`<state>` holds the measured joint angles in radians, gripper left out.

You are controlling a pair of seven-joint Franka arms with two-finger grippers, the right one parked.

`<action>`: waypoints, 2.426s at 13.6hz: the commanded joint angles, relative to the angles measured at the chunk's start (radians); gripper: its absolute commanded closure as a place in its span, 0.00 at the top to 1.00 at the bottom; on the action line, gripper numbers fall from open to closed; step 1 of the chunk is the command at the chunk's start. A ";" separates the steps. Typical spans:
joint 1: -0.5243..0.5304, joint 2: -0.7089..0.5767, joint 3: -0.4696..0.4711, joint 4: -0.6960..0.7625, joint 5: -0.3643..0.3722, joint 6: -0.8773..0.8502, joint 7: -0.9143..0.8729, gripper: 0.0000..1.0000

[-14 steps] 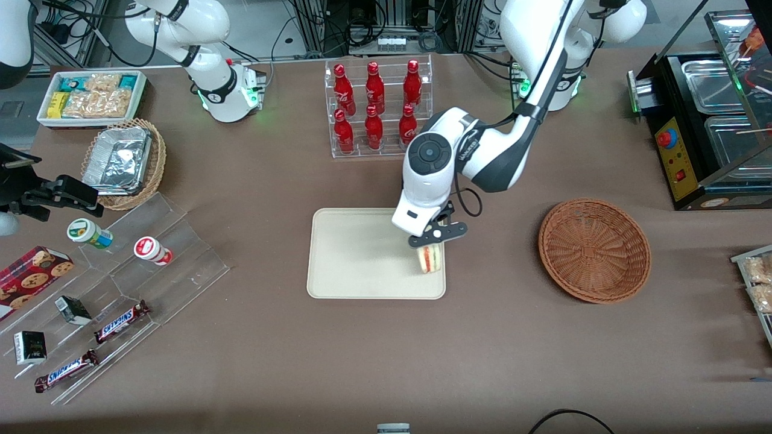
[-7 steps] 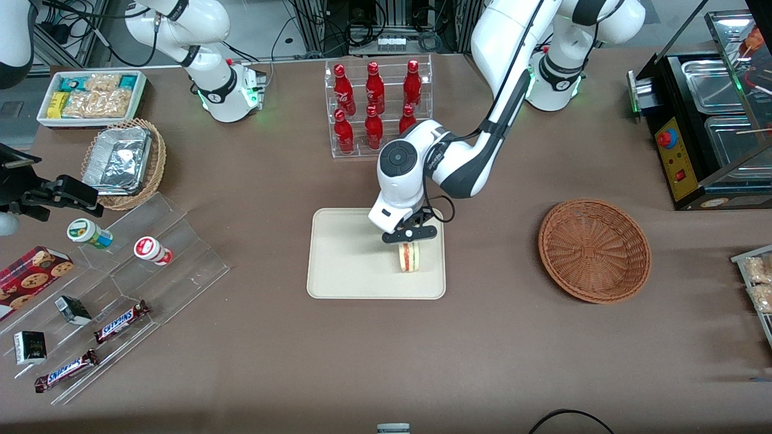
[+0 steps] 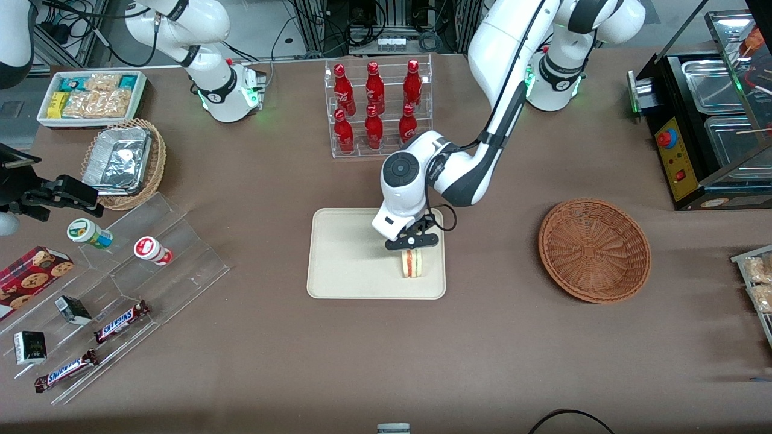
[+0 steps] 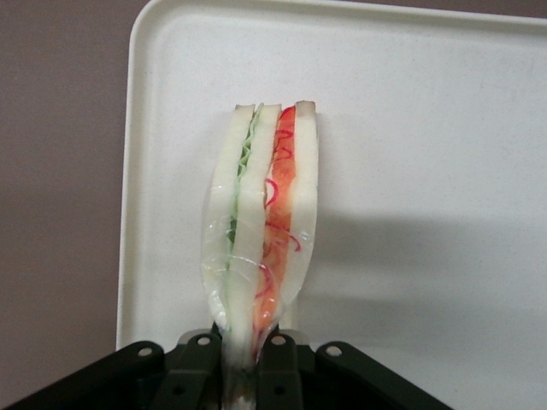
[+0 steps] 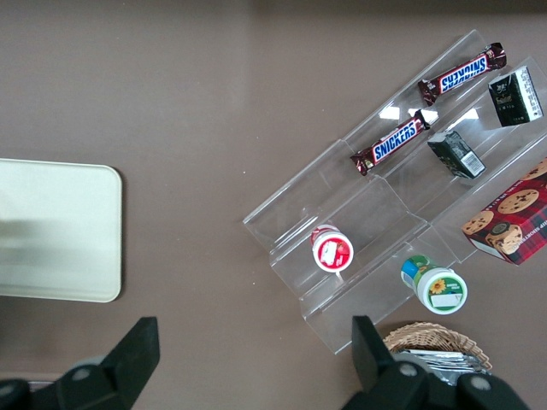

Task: Place sandwich from basket to tray

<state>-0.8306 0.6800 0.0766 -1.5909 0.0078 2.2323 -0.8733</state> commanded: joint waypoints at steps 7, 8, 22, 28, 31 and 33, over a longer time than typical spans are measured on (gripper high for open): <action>-0.001 -0.029 0.005 0.025 -0.003 -0.066 -0.012 1.00; 0.001 -0.069 0.009 0.026 -0.003 -0.113 -0.018 1.00; 0.070 -0.597 0.112 -0.001 -0.005 -0.577 -0.023 1.00; 0.184 -0.726 0.164 -0.066 0.009 -0.660 0.127 1.00; 0.310 -0.761 0.144 -0.067 0.006 -0.703 0.270 1.00; 0.433 -0.770 0.089 -0.067 0.003 -0.726 0.359 1.00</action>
<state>-0.4993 -0.0571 0.2296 -1.6349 0.0093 1.5259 -0.5859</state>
